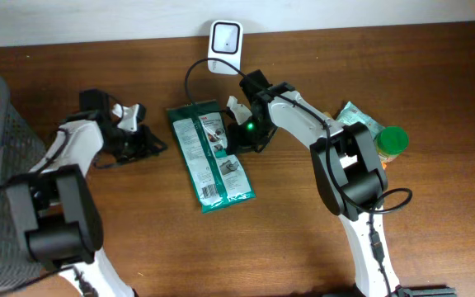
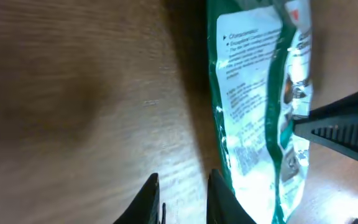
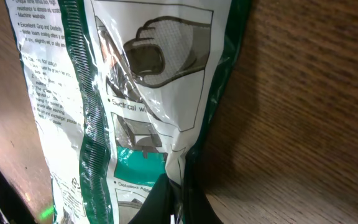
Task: Scan the item barcode
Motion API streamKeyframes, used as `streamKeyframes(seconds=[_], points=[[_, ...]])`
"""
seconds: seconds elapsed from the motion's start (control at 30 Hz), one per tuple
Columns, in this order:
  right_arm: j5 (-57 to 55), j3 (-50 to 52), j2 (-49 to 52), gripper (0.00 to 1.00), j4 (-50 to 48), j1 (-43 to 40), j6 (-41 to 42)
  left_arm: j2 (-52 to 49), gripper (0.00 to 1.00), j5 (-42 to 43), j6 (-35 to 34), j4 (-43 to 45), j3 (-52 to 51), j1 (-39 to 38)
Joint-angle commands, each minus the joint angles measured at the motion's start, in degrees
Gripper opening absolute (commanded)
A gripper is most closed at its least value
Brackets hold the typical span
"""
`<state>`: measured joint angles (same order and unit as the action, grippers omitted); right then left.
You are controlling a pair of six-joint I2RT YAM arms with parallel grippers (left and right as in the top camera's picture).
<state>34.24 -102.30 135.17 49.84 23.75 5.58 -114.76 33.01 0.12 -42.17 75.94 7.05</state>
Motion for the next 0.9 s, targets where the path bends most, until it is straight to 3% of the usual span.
streamKeyframes(seconds=[0.0, 0.13, 0.4, 0.57, 0.77, 0.87], points=[[-1.20, 1.46, 2.36, 0.08, 0.26, -0.11, -0.85, -2.67, 0.16, 1.79, -0.13, 2.01, -0.33, -1.95], [-1.20, 1.88, 2.38, 0.13, 0.26, -0.11, -0.85, -3.54, 0.16, 1.77, -0.11, 2.99, -0.33, -3.48], [-0.13, 2.78, 2.47, 0.16, 0.24, -0.15, -0.85, -8.22, 0.02, 2.54, -0.15, 5.27, -0.55, -3.78], [0.68, 2.91, 2.47, 0.22, 0.22, -0.15, -0.83, -10.80, 0.00, 4.76, -0.15, 7.69, -0.55, -4.31], [10.36, 7.13, 2.86, 0.27, -6.21, -0.15, 1.25, -11.13, 0.00, 4.72, -0.15, 7.65, -0.74, -4.44], [13.66, 8.81, 3.13, 0.22, -9.88, -0.15, 1.62, -11.13, 0.00, 4.72, -0.15, 7.65, -0.74, -4.44]])
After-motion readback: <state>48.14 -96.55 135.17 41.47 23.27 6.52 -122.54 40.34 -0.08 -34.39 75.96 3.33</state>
